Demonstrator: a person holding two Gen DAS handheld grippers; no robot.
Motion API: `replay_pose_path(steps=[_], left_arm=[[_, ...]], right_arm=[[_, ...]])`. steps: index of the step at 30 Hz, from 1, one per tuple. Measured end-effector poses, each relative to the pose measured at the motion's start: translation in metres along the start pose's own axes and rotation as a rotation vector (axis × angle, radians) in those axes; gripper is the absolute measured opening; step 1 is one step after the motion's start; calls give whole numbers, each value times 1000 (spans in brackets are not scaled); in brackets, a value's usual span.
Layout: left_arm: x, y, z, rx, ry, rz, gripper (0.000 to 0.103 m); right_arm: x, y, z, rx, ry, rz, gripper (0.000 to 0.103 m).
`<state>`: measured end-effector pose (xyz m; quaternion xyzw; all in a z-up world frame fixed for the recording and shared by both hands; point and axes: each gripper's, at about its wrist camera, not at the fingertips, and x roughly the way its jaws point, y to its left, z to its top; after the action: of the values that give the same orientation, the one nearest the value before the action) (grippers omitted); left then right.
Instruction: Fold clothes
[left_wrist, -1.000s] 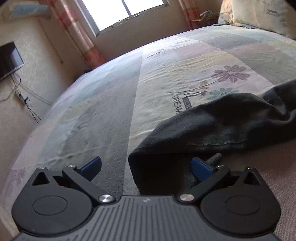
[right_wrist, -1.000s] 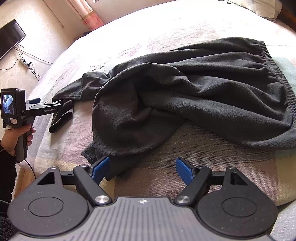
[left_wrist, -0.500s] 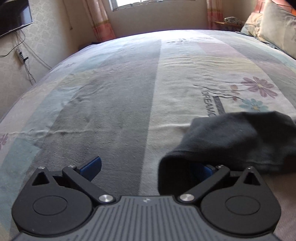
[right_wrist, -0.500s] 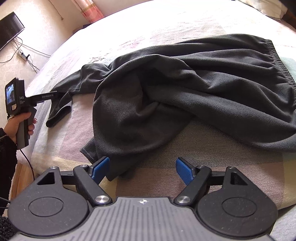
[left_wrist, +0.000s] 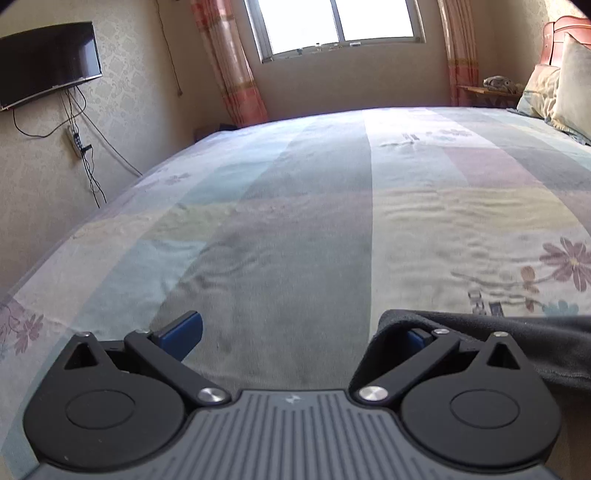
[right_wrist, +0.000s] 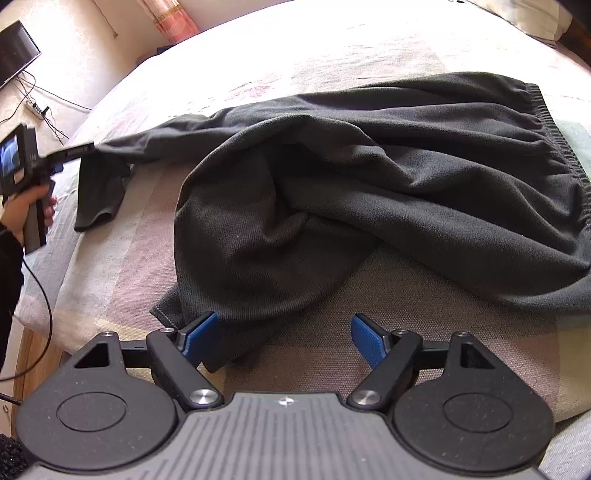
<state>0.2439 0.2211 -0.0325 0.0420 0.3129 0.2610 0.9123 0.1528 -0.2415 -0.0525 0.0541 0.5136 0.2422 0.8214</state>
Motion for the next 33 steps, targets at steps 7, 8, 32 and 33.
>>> replay_pose_path(steps=[7,8,32,33], left_arm=[[-1,-12,68,9,-172,127,103],[-1,-12,77,0,-191,144,103],[35,-47,27,124,158,-268,103],[32,-55,31,127,146,-295,103]], right_arm=[[-3,7,9,-17,-15,-9,83],[-4,7,10,-17,-18,-11,83],[12,15,18,-27,15,-5,83],[12,15,18,-24,16,-7,83]])
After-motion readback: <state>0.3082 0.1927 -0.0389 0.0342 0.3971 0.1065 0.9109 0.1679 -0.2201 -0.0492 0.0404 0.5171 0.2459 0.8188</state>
